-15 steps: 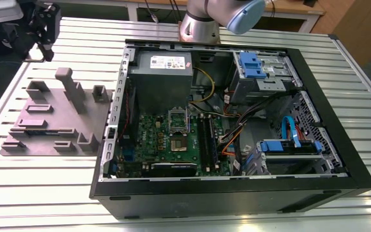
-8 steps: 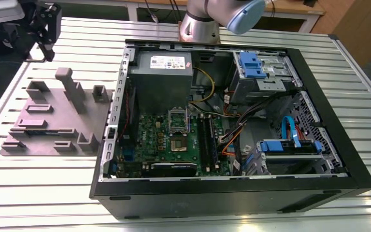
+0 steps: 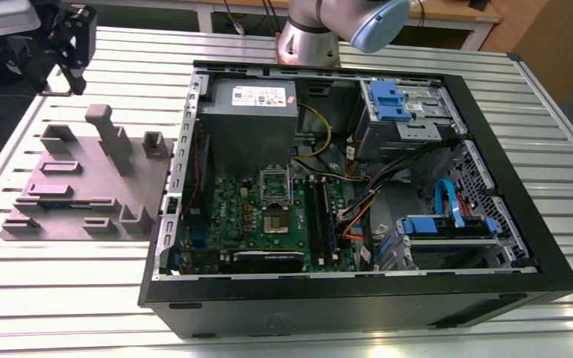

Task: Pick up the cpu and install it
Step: 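Pick up the cpu and move it towards the insertion slot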

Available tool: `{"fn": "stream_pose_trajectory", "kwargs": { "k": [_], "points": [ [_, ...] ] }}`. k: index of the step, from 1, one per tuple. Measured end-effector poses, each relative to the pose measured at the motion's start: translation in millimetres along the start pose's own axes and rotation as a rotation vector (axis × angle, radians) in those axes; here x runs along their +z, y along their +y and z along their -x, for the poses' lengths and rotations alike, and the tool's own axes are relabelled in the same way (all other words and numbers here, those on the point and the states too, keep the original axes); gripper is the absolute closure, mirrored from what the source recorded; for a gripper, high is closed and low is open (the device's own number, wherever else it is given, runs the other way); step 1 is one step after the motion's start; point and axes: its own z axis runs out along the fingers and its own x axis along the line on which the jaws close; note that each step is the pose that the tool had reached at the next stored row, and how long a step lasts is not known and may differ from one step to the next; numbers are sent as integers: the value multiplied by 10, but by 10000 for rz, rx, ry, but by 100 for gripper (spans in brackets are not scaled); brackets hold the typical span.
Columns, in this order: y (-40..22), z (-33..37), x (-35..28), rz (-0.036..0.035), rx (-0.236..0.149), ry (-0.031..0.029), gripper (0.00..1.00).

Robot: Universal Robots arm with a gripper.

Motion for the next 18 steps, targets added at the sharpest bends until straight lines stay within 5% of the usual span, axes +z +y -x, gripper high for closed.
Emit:
{"fn": "stream_pose_trajectory", "kwargs": {
  "k": [18],
  "points": [
    [1,39,0,0,0,0,53]
  ]
}}
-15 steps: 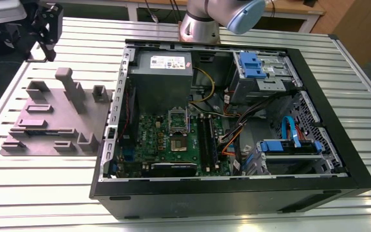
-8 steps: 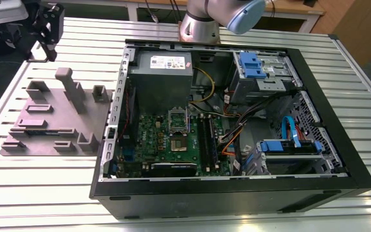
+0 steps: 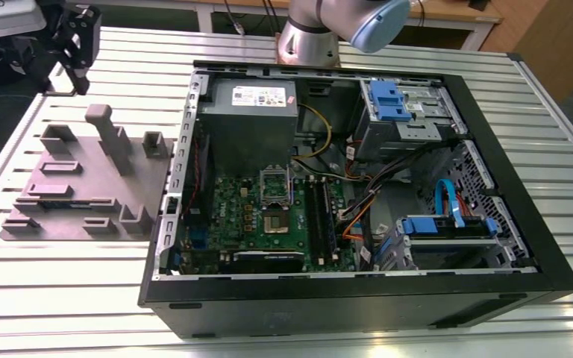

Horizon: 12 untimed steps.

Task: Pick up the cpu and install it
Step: 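Pick up the cpu and move it towards the insertion slot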

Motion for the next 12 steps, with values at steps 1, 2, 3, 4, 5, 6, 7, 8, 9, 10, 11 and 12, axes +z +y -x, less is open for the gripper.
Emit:
{"fn": "stream_pose_trajectory", "kwargs": {
  "k": [1,2,3,4,5,6,7,8,9,10,11,12],
  "points": [
    [0,2,0,1,0,0,53],
    [0,4,0,0,0,0,53],
    [0,6,0,0,-1,1,53],
    [0,9,0,0,-1,0,53],
    [0,11,0,0,-1,0,53],
    [0,13,0,0,0,0,53],
    [0,16,0,0,0,0,53],
    [0,19,0,0,-1,1,53],
    [0,21,0,0,0,1,53],
    [0,24,0,0,0,0,53],
    [0,26,0,0,0,0,53],
    [0,29,0,0,0,0,53]
  ]
}}
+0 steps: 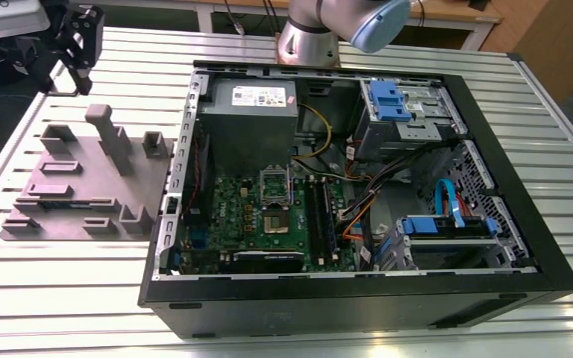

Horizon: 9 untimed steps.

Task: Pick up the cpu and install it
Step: 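Pick up the cpu and move it towards the insertion slot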

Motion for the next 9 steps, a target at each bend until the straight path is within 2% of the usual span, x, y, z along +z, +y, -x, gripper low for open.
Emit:
{"fn": "stream_pose_trajectory", "kwargs": {
  "k": [9],
  "points": [
    [0,26,0,0,0,0,53]
  ]
}}
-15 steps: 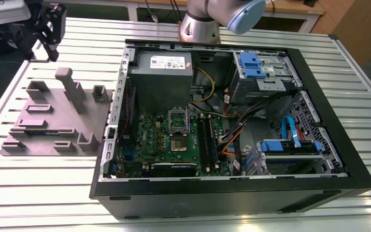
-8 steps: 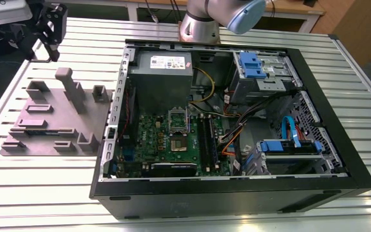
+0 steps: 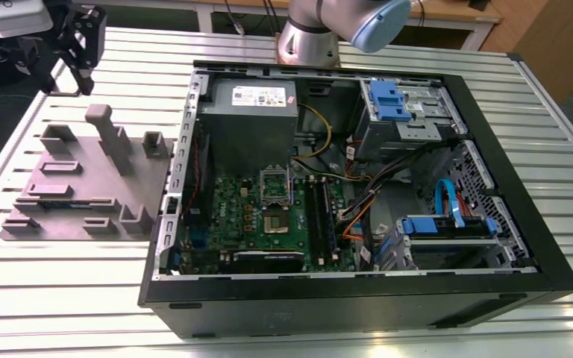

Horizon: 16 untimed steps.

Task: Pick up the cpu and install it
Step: 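Pick up the cpu and move it towards the insertion slot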

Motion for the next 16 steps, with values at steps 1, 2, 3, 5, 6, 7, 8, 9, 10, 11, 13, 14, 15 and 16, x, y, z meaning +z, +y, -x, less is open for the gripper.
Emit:
{"fn": "stream_pose_trajectory", "kwargs": {
  "k": [1,2,3,5,6,7,8,9,10,11,13,14,15,16],
  "points": [
    [0,3,0,0,0,0,53],
    [0,6,0,-1,0,1,53],
    [0,9,-1,0,0,1,53],
    [0,15,0,0,0,0,53],
    [0,18,0,0,0,0,53],
    [0,19,0,0,1,1,53],
    [0,29,0,0,1,0,53],
    [1,39,0,0,0,0,53],
    [1,41,1,0,0,0,53],
    [1,42,0,0,0,0,53],
    [1,47,0,-1,0,1,53],
    [1,49,0,0,0,0,53],
    [1,51,0,0,0,1,53],
    [1,57,0,-1,-1,1,53]
  ]
}}
